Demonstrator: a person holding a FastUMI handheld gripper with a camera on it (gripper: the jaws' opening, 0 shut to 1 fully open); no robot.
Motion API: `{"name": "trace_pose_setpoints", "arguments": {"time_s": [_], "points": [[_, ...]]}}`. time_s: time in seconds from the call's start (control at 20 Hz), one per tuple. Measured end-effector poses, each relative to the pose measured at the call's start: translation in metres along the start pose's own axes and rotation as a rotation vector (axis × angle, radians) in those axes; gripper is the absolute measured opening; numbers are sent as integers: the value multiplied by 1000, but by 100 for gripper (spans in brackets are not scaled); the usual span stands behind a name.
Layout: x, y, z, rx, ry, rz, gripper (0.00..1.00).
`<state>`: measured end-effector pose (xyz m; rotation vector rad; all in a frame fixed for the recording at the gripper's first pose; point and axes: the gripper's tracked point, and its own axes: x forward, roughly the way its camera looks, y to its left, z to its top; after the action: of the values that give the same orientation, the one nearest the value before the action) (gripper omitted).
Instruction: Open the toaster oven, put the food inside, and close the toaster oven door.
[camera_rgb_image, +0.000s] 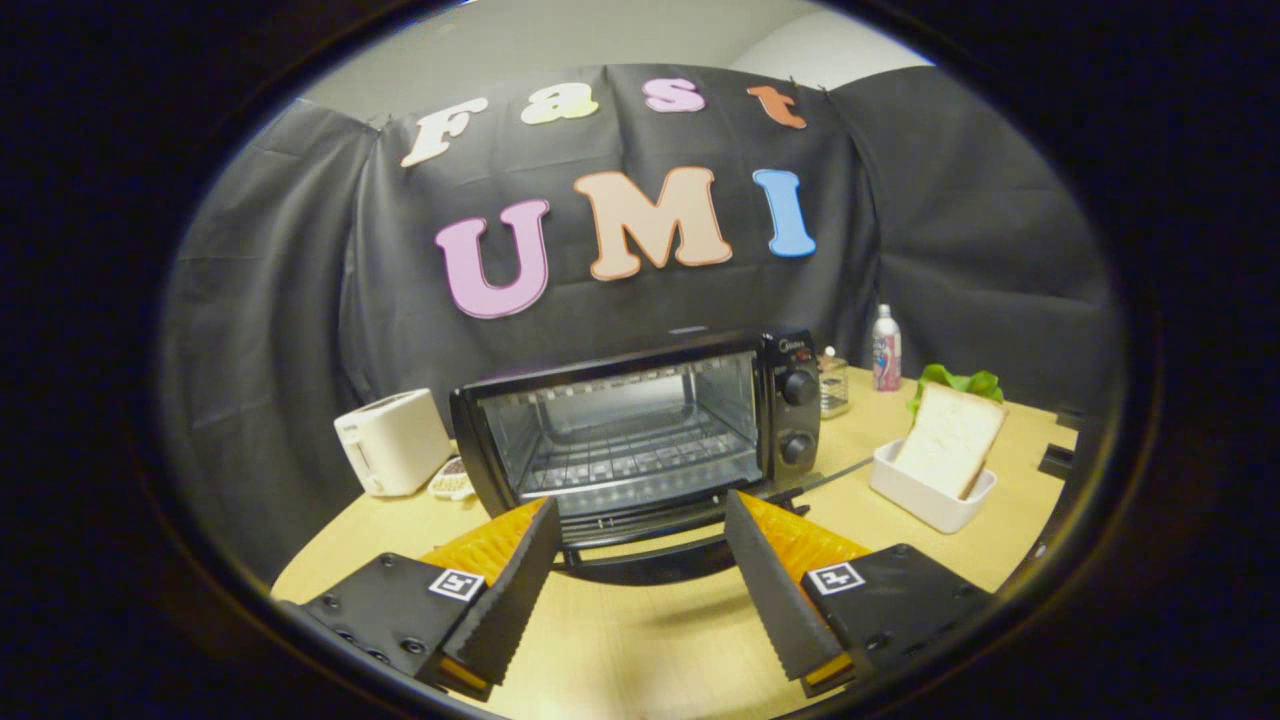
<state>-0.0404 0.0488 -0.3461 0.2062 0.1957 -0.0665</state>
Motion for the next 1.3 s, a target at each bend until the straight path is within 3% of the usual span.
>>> {"name": "trace_pose_setpoints", "arguments": {"time_s": [0.6,1.1,1.3], "points": [[-6,-26,-79,-7,245,-125,99],[-6,-28,-85,-11,282,-153,99],[-3,-26,-71,-74,283,-147,99]]}}
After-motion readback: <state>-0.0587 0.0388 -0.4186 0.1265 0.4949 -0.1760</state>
